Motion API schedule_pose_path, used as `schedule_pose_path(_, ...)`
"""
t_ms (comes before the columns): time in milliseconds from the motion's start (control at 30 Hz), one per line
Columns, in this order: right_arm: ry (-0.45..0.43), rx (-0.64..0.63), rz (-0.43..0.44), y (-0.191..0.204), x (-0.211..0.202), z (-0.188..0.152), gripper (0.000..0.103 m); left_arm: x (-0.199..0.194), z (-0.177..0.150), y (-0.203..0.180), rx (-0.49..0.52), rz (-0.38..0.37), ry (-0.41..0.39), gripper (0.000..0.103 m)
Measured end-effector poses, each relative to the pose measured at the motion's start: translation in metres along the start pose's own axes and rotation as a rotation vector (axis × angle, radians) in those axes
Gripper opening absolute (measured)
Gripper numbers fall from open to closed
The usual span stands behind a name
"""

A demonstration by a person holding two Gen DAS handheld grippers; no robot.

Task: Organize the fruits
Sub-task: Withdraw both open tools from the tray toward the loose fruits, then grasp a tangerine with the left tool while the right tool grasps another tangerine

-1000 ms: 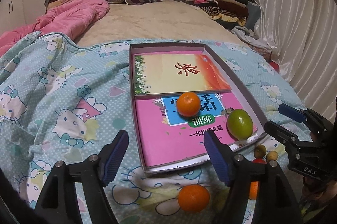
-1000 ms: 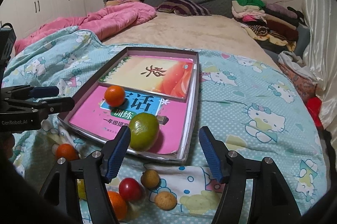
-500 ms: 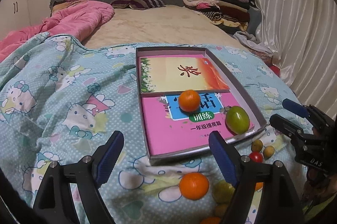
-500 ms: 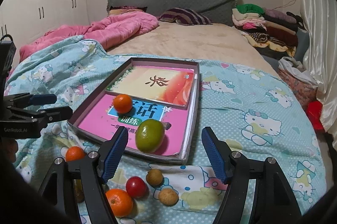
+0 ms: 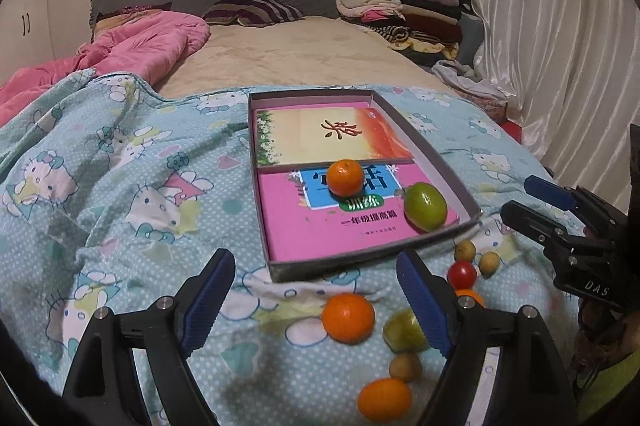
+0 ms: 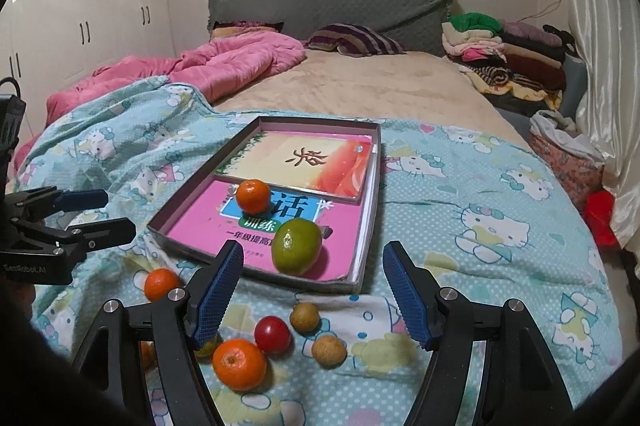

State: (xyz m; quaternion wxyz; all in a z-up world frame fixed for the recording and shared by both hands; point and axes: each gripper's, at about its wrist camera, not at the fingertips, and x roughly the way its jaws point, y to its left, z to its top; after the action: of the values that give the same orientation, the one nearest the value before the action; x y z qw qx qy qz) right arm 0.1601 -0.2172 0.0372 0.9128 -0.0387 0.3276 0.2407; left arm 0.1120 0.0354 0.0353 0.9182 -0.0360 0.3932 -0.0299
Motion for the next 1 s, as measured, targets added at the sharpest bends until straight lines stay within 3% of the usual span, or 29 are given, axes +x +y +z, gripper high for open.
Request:
schedule_pose_path(433,0.023,-0.006,0.029,0.013,-0.009,-0.023,0.074,-0.006,-0.03,-0.009,0.005,-0.016,0.031,0.087)
schedule_pose_path(567,0.036,-0.013,0.033,0.017,-0.009,-0.027,0.078,-0.005,-0.033,-0.009,0.006,-0.01,0.041,0.087)
schedule_pose_path(1000,0.069,0.0,0.038,0.019,-0.006,-0.037,0.079,-0.003,-0.044,-0.017,0.039,0.001,0.069,0.087)
